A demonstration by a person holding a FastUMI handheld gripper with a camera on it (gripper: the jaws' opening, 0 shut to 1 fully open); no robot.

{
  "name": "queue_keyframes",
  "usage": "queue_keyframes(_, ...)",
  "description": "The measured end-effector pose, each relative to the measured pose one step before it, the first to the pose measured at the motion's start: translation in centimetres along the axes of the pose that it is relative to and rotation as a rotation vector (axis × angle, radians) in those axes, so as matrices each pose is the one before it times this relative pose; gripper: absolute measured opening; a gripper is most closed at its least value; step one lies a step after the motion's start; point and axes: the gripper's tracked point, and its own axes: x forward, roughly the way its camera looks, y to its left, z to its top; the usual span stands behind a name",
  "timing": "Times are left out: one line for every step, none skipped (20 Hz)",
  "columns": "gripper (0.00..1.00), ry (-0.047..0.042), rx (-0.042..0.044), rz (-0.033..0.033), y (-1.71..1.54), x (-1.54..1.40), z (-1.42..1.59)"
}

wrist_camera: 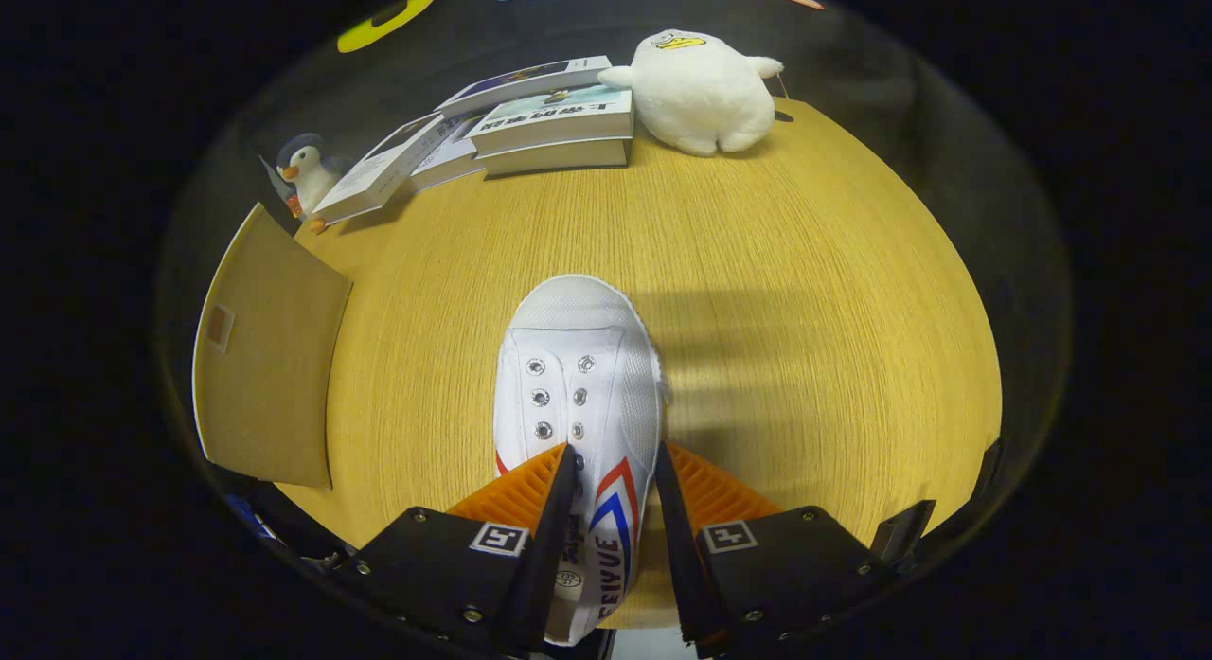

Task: Open the storage box then place both shoes into the box .Put the left shoe in first, then the right shoe, with the right side of both shoes facing outward in a uniform manner.

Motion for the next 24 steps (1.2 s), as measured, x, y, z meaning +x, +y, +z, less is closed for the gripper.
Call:
queue_keyframes(0.49, 0.00130, 0.01380, 0.00059, 0.027, 0.222, 0.128)
queue_keyframes(0.43, 0.01334, 0.00680, 0.00020, -0.039, -0.415, 0.051)
queue_keyframes(0.42, -0.01428, 0.03184, -0.00836, -0.481, -0.300, 0.272)
queue_keyframes(0.25, 0.01749, 0.01545, 0.00763, 0.271, 0.063, -0.321)
queue_keyframes(0.25, 0.00294, 0.00998, -0.00592, -0.186, -0.013, 0.058)
queue_keyframes(0.25, -0.04644, 0.04478, -0.01551, -0.391, 0.057, 0.433)
queue_keyframes(0.01, 0.02855, 0.01388, 0.00594, 0.150, -0.291, -0.123)
queue_keyframes(0.02, 0.00081, 0.03532, 0.01370, 0.240, 0.005, -0.171)
queue_keyframes(0.01, 0.00484, 0.02577, 0.01980, 0.322, -0.353, -0.144)
queue_keyframes(0.02, -0.00102, 0.03264, 0.02038, 0.404, -0.322, 0.011)
queue_keyframes(0.01, -0.01387, 0.02819, 0.02153, 0.641, -0.684, 0.331)
queue_keyframes(0.01, 0.00558, 0.00912, 0.01836, 0.563, -0.553, -0.039)
queue_keyframes(0.02, -0.01205, 0.01486, 0.01452, 0.699, -0.697, 0.490)
queue_keyframes(0.02, -0.00770, 0.00249, 0.01433, 0.718, -0.667, 0.265)
queue_keyframes(0.02, -0.00806, 0.00265, 0.01528, 0.980, -0.725, 0.399)
queue_keyframes(0.01, -0.01175, 0.00240, 0.01205, 0.778, -0.642, 0.296)
queue_keyframes(0.01, -0.00489, -0.00171, 0.01601, 1.143, -0.682, 0.300)
queue_keyframes(0.01, -0.00990, 0.00021, 0.01278, 0.952, -0.568, 0.308)
queue_keyframes(0.02, -0.00860, -0.00399, 0.01467, 1.200, -0.464, 0.263)
queue_keyframes(0.02, -0.00585, -0.00422, 0.01148, 1.007, -0.459, 0.149)
queue_keyframes(0.02, -0.00579, -0.00511, 0.01020, 1.037, -0.327, 0.212)
queue_keyframes(0.02, -0.00383, -0.00593, 0.00839, 0.919, -0.233, 0.133)
queue_keyframes(0.02, -0.00149, -0.00713, 0.00906, 1.053, -0.328, 0.070)
queue_keyframes(0.01, -0.00213, -0.00816, 0.00642, 0.929, -0.214, 0.063)
